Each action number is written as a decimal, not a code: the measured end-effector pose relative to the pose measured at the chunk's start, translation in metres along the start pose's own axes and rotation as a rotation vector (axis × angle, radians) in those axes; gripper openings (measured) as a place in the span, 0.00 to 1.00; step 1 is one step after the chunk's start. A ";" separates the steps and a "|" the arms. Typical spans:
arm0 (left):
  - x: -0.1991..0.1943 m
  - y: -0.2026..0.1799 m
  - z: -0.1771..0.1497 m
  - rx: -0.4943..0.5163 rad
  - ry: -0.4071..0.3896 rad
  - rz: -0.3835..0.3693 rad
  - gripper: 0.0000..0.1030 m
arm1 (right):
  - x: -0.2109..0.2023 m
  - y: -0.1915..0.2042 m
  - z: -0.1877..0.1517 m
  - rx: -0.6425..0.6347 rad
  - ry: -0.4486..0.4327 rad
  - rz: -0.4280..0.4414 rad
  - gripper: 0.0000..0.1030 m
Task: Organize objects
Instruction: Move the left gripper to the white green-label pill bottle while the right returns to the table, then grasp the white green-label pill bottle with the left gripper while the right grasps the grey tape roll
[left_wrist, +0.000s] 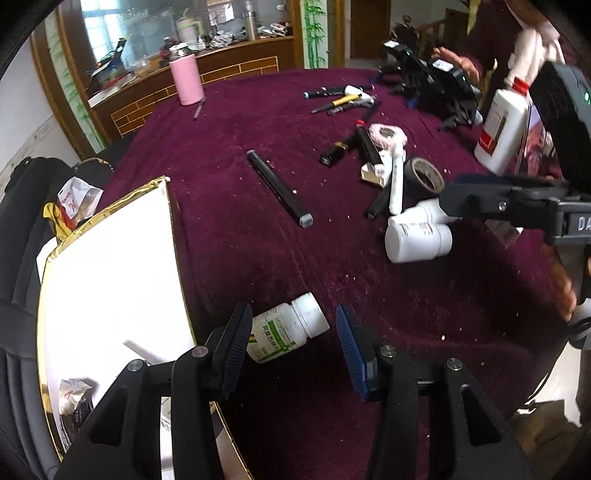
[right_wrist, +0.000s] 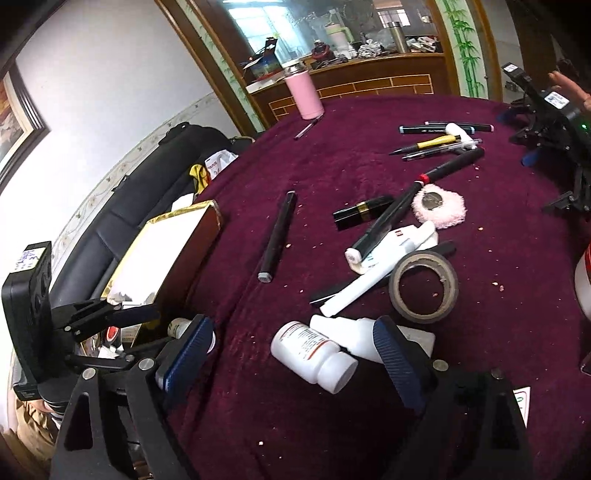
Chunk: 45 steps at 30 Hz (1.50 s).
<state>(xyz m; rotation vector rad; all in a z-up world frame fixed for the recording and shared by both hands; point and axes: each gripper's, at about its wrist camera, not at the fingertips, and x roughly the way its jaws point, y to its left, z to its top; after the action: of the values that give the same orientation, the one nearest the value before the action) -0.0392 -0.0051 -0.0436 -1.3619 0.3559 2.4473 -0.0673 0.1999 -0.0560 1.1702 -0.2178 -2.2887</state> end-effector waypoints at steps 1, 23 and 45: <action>0.002 0.000 -0.001 0.005 0.004 0.000 0.45 | 0.001 0.002 0.000 -0.004 0.002 0.001 0.90; 0.020 0.009 -0.004 0.073 0.043 0.009 0.45 | 0.003 0.001 -0.002 0.011 0.009 -0.006 0.90; 0.040 -0.012 0.003 0.209 0.091 -0.025 0.45 | 0.000 -0.015 -0.002 0.038 0.019 -0.039 0.90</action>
<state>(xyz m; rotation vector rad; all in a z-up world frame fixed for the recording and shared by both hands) -0.0564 0.0132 -0.0766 -1.3804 0.5948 2.2593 -0.0715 0.2125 -0.0628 1.2249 -0.2340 -2.3159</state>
